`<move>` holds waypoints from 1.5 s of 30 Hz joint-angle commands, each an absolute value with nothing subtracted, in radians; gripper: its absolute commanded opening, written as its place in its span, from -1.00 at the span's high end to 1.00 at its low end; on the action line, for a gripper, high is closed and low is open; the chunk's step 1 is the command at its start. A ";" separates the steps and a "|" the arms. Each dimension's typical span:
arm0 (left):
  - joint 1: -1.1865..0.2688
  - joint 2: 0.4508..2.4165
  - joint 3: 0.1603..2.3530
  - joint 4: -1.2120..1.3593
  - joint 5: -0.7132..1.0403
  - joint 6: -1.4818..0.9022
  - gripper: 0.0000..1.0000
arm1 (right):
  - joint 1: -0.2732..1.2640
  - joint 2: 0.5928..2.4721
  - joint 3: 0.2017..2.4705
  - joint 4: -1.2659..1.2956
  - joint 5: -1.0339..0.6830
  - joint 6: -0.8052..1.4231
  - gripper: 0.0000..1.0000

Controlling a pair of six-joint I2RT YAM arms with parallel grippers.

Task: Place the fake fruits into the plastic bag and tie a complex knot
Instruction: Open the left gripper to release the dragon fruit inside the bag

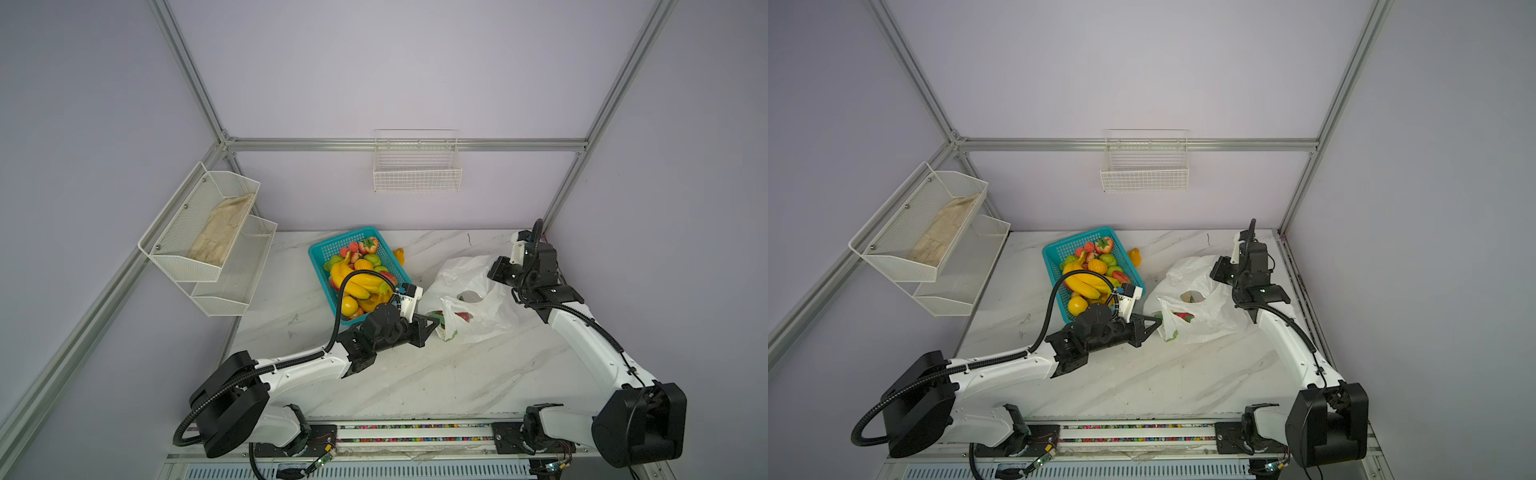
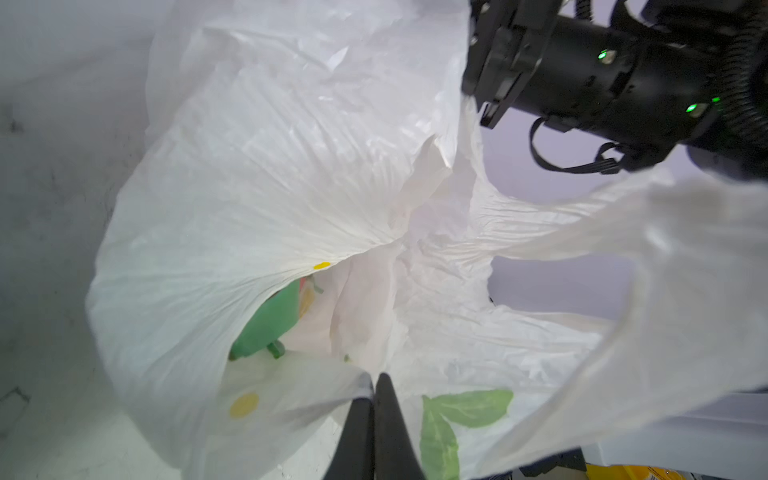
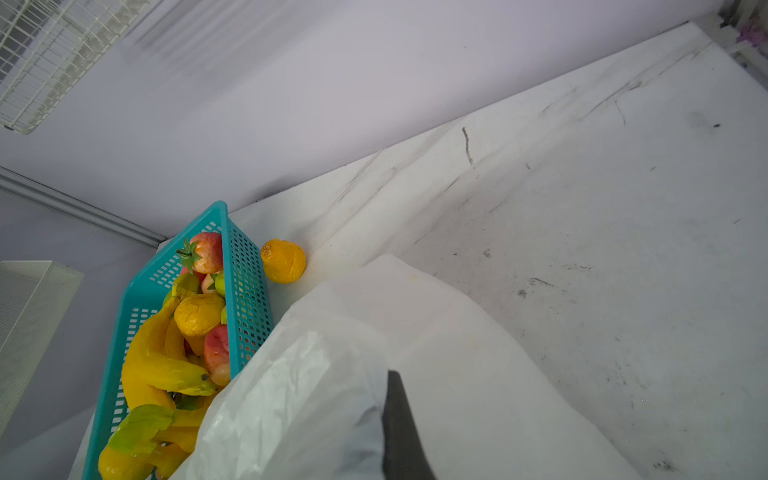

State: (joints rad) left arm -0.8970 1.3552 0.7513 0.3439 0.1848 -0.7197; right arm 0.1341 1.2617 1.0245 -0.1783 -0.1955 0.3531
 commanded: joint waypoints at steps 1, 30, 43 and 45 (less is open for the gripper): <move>-0.897 1.306 0.853 0.372 0.210 -0.623 1.00 | 0.130 1.244 1.060 -0.225 -0.130 0.330 1.00; -0.897 1.259 0.658 0.303 0.265 -0.378 0.38 | 0.179 1.426 1.124 -0.128 -0.387 0.259 1.00; -0.886 1.032 0.699 0.099 -0.321 0.066 -0.52 | 0.188 1.431 1.068 -0.122 -0.535 0.210 1.00; -0.875 1.065 0.726 0.093 -0.322 0.140 -0.56 | 0.188 1.431 1.066 -0.122 -0.538 0.217 1.00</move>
State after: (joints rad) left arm -0.8875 1.0344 0.6884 0.1211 -0.2146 -0.0353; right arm 0.1844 1.4479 1.0752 -0.1387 -0.5064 0.2340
